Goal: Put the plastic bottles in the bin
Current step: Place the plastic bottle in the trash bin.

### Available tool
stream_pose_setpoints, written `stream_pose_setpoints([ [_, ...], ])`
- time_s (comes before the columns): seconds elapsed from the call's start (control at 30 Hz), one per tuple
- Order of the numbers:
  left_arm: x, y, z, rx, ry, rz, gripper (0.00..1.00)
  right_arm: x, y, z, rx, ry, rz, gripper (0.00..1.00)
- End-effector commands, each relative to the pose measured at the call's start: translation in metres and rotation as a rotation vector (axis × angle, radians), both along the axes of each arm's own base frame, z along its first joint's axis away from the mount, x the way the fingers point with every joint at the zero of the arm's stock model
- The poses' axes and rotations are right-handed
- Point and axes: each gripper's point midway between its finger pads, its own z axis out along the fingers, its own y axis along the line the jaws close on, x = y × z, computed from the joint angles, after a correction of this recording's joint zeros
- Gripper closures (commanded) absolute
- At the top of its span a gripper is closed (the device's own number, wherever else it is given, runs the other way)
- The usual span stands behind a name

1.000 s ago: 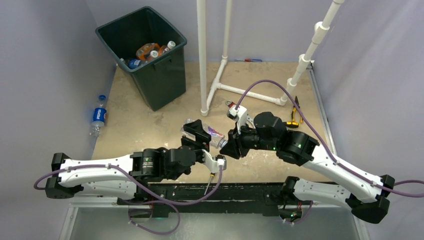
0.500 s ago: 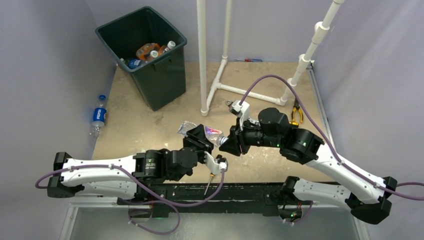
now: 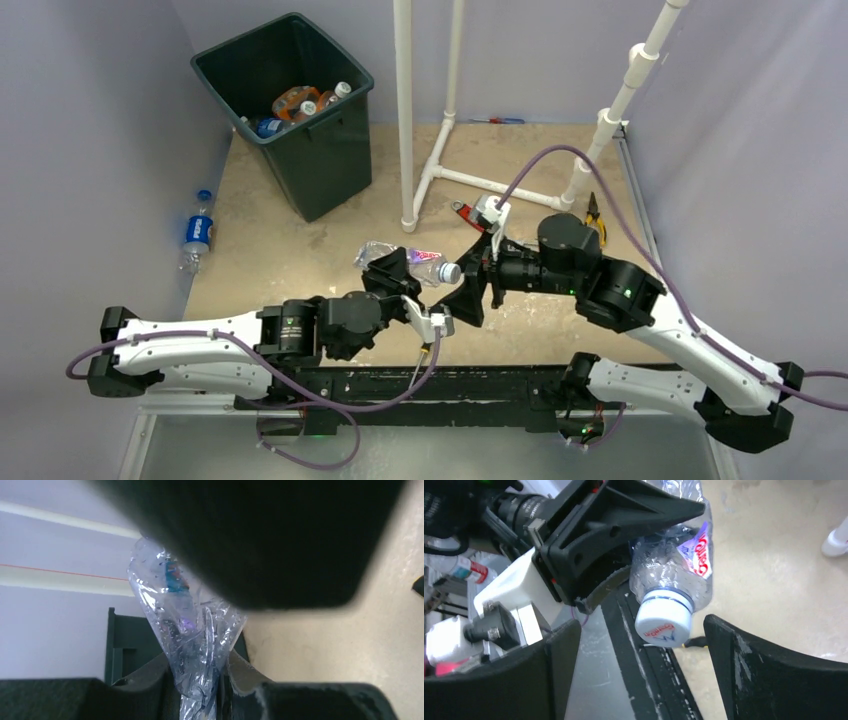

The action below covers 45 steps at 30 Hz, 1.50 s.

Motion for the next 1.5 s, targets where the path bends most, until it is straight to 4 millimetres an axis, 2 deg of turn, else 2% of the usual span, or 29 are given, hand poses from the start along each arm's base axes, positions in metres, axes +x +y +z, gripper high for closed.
stream_pose_setpoints([
  [0.0,-0.003,0.004,0.039,-0.309,0.067,0.019,1.0,-0.013,-0.007,0.077,0.226,-0.143,0.037,0.01],
  [0.2,-0.001,0.014,0.072,-0.611,0.129,0.037,1.0,-0.006,-0.034,0.119,0.394,-0.266,-0.091,0.01],
  [0.33,0.014,0.017,0.096,-0.787,0.224,0.064,1.0,-0.006,-0.045,0.128,0.485,-0.31,-0.128,0.01],
  [0.43,0.04,0.024,0.115,-0.905,0.283,0.117,1.0,-0.001,-0.043,0.118,0.49,-0.304,-0.15,0.01],
  [0.5,0.06,0.029,0.126,-0.959,0.291,0.162,1.0,0.006,-0.038,0.104,0.461,-0.287,-0.172,0.01],
  [0.6,0.075,0.037,0.151,-1.051,0.266,0.215,1.0,0.012,-0.033,0.086,0.425,-0.271,-0.182,0.01],
  [0.83,0.099,0.093,0.229,-1.327,0.09,0.403,1.0,0.016,-0.028,0.057,0.404,-0.244,-0.19,0.01],
  [0.93,0.114,0.109,0.25,-1.387,0.023,0.474,1.0,0.018,-0.025,0.047,0.391,-0.236,-0.19,0.01],
  [1.03,0.14,0.115,0.267,-1.43,-0.017,0.501,1.0,0.019,-0.022,0.041,0.385,-0.238,-0.187,0.01],
  [1.17,0.194,0.138,0.272,-1.507,-0.002,0.56,1.0,0.021,-0.02,0.033,0.382,-0.229,-0.19,0.01],
  [1.2,0.207,0.146,0.268,-1.53,-0.006,0.594,1.0,0.021,-0.019,0.032,0.387,-0.227,-0.189,0.01],
  [1.3,0.221,0.174,0.273,-1.608,-0.086,0.632,1.0,0.021,-0.018,0.028,0.394,-0.209,-0.189,0.01],
  [1.4,0.245,0.22,0.273,-1.696,-0.154,0.686,1.0,0.02,-0.015,0.022,0.384,-0.191,-0.184,0.01],
  [1.47,0.267,0.251,0.265,-1.776,-0.132,0.705,1.0,0.022,-0.013,0.015,0.362,-0.185,-0.182,0.01],
])
